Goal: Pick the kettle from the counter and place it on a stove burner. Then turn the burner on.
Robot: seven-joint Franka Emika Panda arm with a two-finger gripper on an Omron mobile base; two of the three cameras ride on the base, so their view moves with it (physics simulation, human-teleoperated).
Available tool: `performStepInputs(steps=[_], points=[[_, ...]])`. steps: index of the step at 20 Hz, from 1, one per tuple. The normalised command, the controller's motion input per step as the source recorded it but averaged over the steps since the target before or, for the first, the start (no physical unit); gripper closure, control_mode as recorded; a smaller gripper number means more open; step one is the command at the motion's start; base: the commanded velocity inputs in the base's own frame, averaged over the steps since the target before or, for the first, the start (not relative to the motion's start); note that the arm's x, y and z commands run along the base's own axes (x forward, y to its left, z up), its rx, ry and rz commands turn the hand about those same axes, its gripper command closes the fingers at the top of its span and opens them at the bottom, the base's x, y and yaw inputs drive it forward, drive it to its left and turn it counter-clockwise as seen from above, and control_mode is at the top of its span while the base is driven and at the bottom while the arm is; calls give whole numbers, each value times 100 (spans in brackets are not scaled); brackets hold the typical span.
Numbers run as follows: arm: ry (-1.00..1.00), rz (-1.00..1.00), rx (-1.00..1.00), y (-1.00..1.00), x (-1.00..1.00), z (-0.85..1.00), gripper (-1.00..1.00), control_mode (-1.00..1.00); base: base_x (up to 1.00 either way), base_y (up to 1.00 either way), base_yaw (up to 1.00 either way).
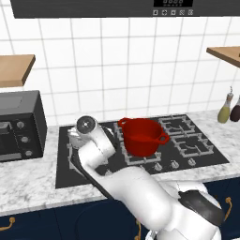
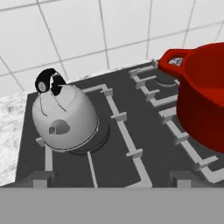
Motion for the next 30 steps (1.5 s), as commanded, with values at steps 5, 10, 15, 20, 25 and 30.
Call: performStepInputs(steps=[5,10,15,20,25,30], points=[[23,2,8,-19,-60,1,-100,-100,0,0,0],[26,9,0,0,-33,0,-100,-100,0,0,0],[27,14,0,0,-11,-3,-100,-100,0,0,0],[19,11,-2,0,-6,-24,-100,-100,0,0,0],[8,3,-11,-6,-8,-42,-100,-100,0,0,0],[5,0,-7,-28,-9,-23,-100,-100,0,0,0]])
